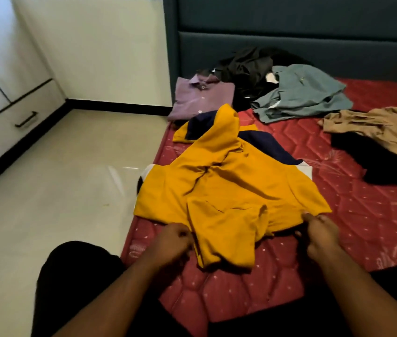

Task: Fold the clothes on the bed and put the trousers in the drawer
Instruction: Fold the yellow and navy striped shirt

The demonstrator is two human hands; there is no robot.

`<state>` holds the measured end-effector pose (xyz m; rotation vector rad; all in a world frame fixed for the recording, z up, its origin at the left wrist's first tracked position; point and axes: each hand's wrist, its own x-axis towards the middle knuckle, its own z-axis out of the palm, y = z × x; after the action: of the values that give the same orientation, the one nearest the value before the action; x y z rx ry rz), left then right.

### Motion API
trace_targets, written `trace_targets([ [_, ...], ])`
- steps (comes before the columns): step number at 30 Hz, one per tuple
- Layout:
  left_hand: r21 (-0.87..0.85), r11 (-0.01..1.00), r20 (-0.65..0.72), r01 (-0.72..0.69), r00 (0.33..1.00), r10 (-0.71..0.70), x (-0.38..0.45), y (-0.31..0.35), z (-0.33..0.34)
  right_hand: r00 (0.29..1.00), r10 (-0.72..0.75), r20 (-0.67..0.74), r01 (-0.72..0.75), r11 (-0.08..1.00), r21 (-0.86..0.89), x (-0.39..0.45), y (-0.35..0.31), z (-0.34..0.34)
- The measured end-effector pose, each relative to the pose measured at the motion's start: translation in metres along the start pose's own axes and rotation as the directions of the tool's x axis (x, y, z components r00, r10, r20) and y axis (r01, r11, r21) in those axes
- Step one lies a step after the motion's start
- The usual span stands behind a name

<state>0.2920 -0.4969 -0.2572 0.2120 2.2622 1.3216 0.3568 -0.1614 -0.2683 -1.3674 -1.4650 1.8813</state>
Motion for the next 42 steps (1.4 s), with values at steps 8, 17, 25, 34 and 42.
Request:
trace_targets([
  [8,0.781,0.625,-0.311,0.015,0.877,0.368,0.010,0.024,0.033,0.995,-0.012,0.100,-0.001,0.992,0.126,-0.016,-0.010,0.011],
  [17,-0.202,0.924,0.605,-0.325,0.700,0.379,-0.040,0.052,0.037,0.995,0.021,0.100,-0.031,0.995,0.096,-0.026,-0.011,0.009],
  [25,-0.703,0.608,-0.067,0.369,0.817,-0.573,-0.003,0.000,-0.014,0.989,-0.142,-0.028,0.145,0.982,0.118,-0.025,-0.009,0.010],
  [34,-0.944,0.302,-0.043,0.130,0.862,-0.505,0.026,0.001,-0.029,0.991,-0.095,-0.091,0.115,0.963,0.245,-0.022,-0.020,0.001],
  [42,-0.950,0.310,-0.200,-0.034,0.829,-0.522,0.032,0.003,-0.041,0.994,0.100,-0.041,-0.078,0.927,0.368,-0.011,-0.034,-0.012],
])
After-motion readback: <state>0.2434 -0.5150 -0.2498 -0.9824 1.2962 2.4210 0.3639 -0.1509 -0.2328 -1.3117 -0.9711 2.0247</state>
